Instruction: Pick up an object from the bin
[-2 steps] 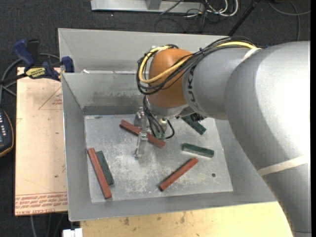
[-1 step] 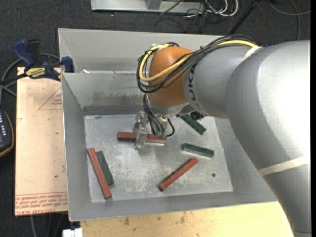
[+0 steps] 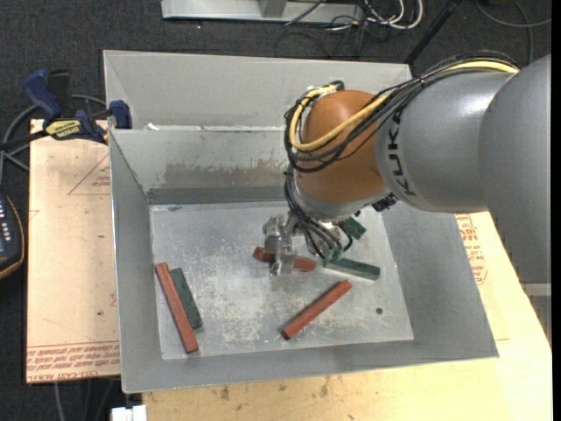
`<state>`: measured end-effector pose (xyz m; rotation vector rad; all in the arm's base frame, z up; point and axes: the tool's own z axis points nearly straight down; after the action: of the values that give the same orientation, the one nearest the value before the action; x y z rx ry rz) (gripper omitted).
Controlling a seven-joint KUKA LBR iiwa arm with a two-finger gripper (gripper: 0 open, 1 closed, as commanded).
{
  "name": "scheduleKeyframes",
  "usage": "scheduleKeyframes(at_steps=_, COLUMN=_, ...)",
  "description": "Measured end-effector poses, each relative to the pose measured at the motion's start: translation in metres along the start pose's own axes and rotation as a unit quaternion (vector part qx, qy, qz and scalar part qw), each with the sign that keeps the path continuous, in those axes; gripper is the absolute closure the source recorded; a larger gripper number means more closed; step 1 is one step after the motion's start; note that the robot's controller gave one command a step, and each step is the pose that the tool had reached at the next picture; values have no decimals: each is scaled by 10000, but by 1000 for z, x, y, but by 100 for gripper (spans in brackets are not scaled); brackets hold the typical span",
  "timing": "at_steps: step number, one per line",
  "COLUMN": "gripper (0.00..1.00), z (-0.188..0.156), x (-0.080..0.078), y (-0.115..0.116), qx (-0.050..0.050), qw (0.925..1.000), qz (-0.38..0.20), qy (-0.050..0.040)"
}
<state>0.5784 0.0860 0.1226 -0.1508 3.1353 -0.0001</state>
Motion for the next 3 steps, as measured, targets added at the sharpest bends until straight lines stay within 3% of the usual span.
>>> scheduleKeyframes(at_steps=1, gripper=0, z=1, x=0, y=1, qx=-7, qw=10000, qz=-2, qy=10)
scheduleKeyframes(at_steps=2, gripper=0, z=51, x=61, y=-9, qx=-7, qw=9999, qz=110, qy=52)
scheduleKeyframes(at_steps=3, gripper=100, z=48, x=58, y=-9, qx=-10, qw=9999, qz=117, qy=14)
